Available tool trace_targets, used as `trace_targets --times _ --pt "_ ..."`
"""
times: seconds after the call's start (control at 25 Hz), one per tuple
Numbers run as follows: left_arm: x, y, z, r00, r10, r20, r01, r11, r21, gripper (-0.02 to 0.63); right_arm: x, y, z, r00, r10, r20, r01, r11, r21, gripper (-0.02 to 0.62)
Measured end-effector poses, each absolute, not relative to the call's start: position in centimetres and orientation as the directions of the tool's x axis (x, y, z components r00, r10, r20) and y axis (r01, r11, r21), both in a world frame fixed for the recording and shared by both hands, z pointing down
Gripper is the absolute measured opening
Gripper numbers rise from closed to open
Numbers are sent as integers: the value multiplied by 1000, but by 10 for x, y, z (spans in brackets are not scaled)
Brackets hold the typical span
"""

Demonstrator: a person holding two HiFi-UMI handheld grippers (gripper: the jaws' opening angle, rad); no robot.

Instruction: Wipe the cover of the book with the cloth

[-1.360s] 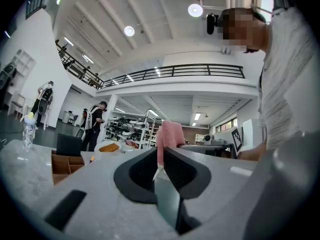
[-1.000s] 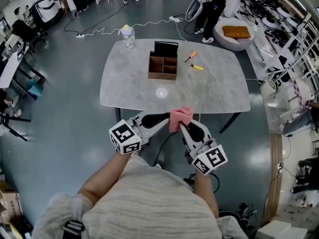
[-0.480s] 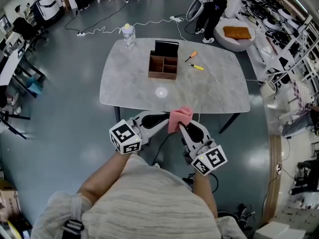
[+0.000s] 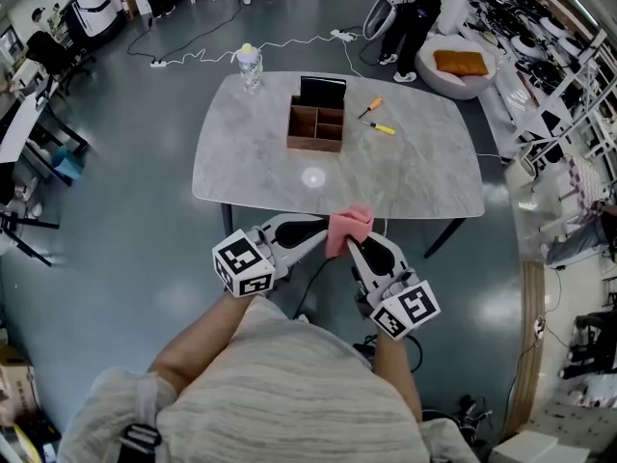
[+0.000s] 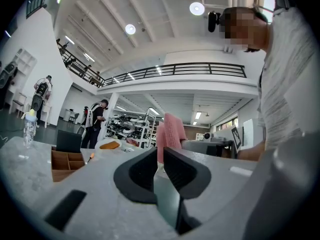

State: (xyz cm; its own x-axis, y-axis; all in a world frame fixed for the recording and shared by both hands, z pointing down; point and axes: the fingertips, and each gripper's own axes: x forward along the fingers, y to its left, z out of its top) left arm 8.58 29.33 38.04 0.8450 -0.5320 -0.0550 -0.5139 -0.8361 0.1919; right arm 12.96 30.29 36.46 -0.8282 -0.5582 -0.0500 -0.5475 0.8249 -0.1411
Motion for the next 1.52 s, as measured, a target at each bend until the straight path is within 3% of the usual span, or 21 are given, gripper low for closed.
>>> trace_targets --times 0.96,1.52 --pt "87 279 378 844 -535 -34 -522 -835 172 49 131 289 364 -832 -551 -61 -538 829 -153 63" --pt "49 193 395 836 -547 -39 -529 -823 208 49 98 204 379 -829 -560 -10 -550 818 -168 63"
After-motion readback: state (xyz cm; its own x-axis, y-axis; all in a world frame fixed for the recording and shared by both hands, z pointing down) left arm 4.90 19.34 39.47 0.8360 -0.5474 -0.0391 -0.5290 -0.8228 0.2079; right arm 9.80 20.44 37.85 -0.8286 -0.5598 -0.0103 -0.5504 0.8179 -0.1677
